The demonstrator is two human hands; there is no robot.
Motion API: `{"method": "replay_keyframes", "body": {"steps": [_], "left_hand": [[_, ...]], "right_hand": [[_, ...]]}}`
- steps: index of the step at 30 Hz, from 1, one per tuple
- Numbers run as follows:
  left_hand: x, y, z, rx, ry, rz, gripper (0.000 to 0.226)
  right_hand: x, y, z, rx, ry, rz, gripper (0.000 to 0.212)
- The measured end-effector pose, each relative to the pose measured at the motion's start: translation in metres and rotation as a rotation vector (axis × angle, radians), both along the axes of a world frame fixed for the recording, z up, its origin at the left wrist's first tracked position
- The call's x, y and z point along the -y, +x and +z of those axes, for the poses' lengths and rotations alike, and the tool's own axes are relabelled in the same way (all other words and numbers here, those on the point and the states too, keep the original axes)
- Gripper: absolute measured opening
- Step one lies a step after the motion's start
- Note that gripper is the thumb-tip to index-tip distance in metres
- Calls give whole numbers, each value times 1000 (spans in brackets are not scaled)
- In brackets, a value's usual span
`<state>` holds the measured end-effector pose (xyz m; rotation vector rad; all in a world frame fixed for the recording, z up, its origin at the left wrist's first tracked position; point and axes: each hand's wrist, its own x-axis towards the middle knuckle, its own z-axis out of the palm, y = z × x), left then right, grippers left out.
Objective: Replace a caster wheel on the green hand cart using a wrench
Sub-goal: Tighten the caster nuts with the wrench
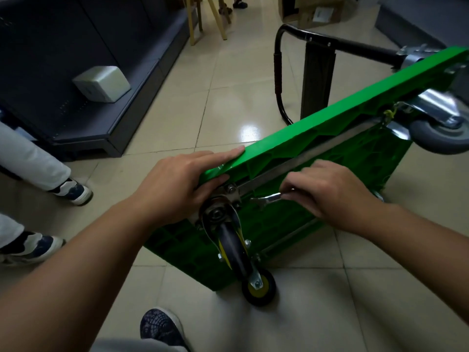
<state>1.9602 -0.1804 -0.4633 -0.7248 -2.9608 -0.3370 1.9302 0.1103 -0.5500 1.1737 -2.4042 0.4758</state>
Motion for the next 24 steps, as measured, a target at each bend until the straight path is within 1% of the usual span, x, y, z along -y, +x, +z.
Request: {"method": "replay_keyframes", "body": {"steps": [5,12,14,16,18,19,21,22,23,24], "left_hand": [[1,-1,-2,-11,-6,-10,60],[2,-2,-3,-11,-18,-13,60],[2,-2,-3,-21,-25,-8,59],[3,-1,-4,-25,-30,-1,59],[2,-2,-5,-30,-33,-2,59],[2,-2,-4,-30,-34,-1,59],[3,-3,-4,-27,-36,6,59],[3,-3,-4,-23,-39,7,59],[3,-3,-4,-17,-43,8,59],[3,-2,-4,-12,-44,8,59]], "right_hand": [[24,-4,12,-66,-1,75,10],[32,-11,11,-123,32,21,12],[36,-8,1,-130,1,-15,13],[41,-4,-16,-76,-103,-93,13],[45,5,-41,93,-261,-239,15],[50,12,-55,252,-357,-321,16],[69,32,-81,707,-615,-406,14],[83,42,-91,937,-758,-392,11],[97,53,-100,1113,-872,-344,11],[109,62,-107,1204,-940,-293,13]]}}
